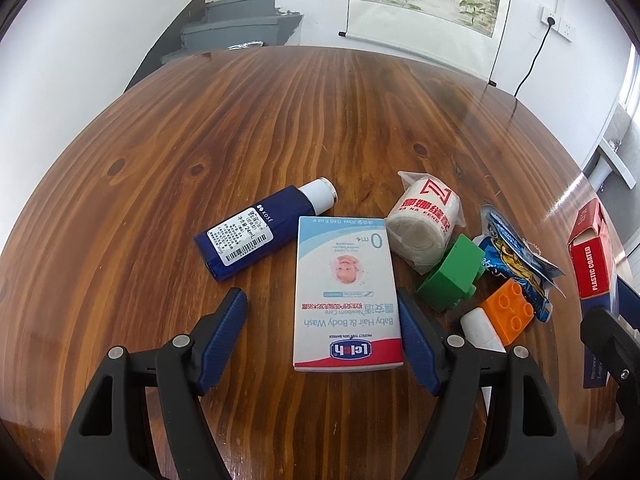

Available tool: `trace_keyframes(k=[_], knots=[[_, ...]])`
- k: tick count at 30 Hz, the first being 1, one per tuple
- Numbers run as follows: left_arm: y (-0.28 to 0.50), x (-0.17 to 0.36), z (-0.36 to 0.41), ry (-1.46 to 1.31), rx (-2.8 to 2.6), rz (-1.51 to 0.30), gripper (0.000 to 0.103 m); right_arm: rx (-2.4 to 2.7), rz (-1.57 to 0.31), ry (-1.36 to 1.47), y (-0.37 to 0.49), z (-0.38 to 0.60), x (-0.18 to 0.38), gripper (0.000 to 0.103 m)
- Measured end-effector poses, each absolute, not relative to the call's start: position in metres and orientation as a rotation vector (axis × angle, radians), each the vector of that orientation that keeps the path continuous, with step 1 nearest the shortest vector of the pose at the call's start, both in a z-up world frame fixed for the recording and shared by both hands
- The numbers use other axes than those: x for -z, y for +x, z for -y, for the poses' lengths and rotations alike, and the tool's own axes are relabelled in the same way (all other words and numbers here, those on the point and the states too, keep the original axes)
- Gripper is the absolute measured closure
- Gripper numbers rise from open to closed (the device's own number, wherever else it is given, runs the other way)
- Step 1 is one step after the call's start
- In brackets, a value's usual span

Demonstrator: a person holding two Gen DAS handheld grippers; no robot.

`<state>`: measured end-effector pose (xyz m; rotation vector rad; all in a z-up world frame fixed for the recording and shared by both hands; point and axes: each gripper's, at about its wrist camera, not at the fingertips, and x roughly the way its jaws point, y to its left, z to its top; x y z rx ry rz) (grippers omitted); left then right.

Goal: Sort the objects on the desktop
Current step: 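Close left gripper on white baby wash box while right gripper holds red box, then carry baby wash box in left gripper and red box in right gripper to bowl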

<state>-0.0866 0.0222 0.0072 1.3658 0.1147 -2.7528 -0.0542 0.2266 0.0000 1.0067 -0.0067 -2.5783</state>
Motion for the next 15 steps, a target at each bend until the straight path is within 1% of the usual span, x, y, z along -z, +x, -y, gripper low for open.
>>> trace_keyframes(k=[4, 5, 6, 8, 15], knots=[[-0.087, -0.005, -0.027, 1.339, 2.767, -0.051, 0.027, 2.578, 0.008, 1.007, -0.054, -0.227, 0.000, 0.032], [-0.085, -0.005, -0.027, 1.330, 2.776, -0.043, 0.032, 2.578, 0.007, 1.007, -0.054, -0.227, 0.000, 0.032], [-0.084, -0.006, -0.027, 1.327, 2.790, -0.044, 0.042, 2.579, 0.005, 1.005, -0.054, -0.227, 0.000, 0.032], [-0.082, -0.008, -0.029, 1.335, 2.804, -0.044, 0.053, 2.582, 0.001, 0.998, -0.053, -0.226, -0.001, 0.032], [-0.064, -0.019, -0.033, 1.301, 2.842, -0.051, 0.053, 2.587, 0.006, 0.980, -0.052, -0.226, -0.004, 0.032]])
